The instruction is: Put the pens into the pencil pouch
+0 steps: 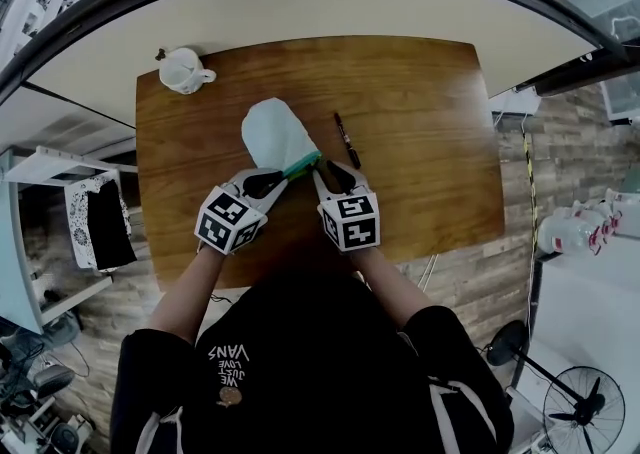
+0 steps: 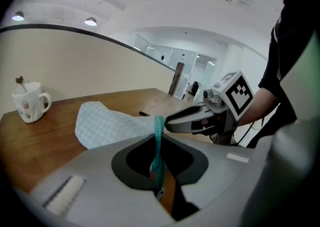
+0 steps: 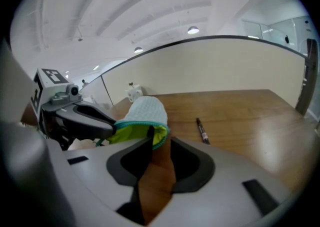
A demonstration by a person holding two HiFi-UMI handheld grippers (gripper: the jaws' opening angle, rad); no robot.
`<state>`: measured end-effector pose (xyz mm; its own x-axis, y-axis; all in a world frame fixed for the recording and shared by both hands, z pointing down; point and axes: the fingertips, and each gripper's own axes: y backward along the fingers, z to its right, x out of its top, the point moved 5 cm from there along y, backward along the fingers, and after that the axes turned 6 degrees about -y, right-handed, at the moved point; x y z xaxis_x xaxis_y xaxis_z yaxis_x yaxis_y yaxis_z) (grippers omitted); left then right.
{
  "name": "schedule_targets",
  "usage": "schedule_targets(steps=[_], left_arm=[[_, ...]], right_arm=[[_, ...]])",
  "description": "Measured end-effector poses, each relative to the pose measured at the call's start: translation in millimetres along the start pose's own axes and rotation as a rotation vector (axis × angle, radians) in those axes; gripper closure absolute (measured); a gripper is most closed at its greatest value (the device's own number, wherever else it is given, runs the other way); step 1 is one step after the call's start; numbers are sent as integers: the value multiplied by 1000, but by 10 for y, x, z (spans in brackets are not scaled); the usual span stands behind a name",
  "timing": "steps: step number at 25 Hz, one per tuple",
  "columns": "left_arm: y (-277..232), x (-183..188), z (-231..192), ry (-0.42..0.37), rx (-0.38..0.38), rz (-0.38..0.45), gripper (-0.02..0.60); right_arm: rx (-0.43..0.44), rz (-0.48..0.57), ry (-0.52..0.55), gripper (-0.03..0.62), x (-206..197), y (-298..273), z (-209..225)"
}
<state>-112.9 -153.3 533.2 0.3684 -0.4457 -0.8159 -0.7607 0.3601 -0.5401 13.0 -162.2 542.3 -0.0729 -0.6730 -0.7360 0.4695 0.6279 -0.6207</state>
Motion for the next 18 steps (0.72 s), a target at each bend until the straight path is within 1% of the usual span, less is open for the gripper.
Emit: schedule_targets(steps=[5,8,11,18], left_arm=[[-16,-9,-62,38,20,9,537],[-23,-13,-84,53,26,10,537],[-22,-20,-95,73,25,12,537],[-3,-48,-119,114,33,16,537]], right_arm=[[-140,-51,-8,514,-152,59,447],[-195,-65,5,502,-193,73,632],[-205,-78,1,487,-223,41,733],[-199,-115,-26,488,-294,-42,861]])
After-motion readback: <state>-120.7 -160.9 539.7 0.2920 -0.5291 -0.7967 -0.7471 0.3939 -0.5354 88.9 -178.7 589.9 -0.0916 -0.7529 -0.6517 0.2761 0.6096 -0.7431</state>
